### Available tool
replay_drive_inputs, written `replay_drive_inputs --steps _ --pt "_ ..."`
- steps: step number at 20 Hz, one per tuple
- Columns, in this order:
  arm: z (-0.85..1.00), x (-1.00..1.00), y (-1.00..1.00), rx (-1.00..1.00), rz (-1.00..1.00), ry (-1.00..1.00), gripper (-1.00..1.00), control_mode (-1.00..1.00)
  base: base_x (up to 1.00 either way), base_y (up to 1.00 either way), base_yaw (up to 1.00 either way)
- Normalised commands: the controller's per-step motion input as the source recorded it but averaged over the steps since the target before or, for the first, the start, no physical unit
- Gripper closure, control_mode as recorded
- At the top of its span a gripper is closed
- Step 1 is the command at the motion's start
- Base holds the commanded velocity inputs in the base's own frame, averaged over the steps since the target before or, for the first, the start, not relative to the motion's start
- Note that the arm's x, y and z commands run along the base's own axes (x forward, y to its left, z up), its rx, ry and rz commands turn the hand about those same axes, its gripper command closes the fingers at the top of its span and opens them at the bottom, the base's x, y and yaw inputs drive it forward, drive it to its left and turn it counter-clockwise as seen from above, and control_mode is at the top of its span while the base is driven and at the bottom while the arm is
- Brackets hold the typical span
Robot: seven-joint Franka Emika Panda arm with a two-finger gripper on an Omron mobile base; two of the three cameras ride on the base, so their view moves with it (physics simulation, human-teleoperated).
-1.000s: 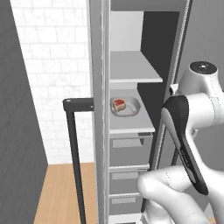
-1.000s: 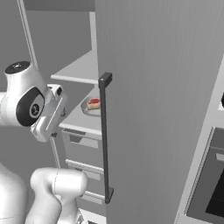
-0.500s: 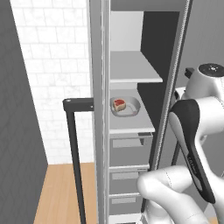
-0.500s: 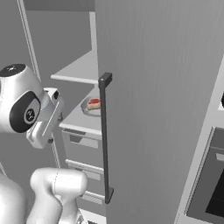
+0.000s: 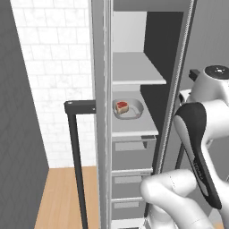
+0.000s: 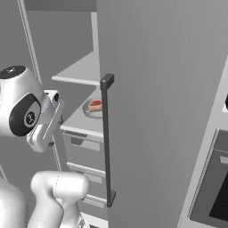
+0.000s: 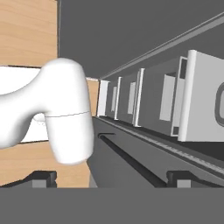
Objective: Take the meat container that has the steak and place it on the second highest rack of the freezer. Then take the vegetable container that has the squash and corn and place it on the highest rack of the freezer.
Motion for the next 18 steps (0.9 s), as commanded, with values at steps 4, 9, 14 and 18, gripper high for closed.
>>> replay_drive_inputs --steps 4,9,14,18 --pt "0.0 -0.61 0.0 0.0 0.0 -0.01 -1.0 -1.0 0.0 0.0 0.0" --pt "0.0 -0.32 0.0 0.0 0.0 0.0 -1.0 1.0 -0.16 0.0 0.0" --pt "0.0 0.0 0.0 0.0 0.0 0.0 -1.0 1.0 -0.45 -0.05 0.0" --pt "0.0 0.0 0.0 0.0 0.0 0.0 -1.0 1.0 -1.0 -0.62 -0.13"
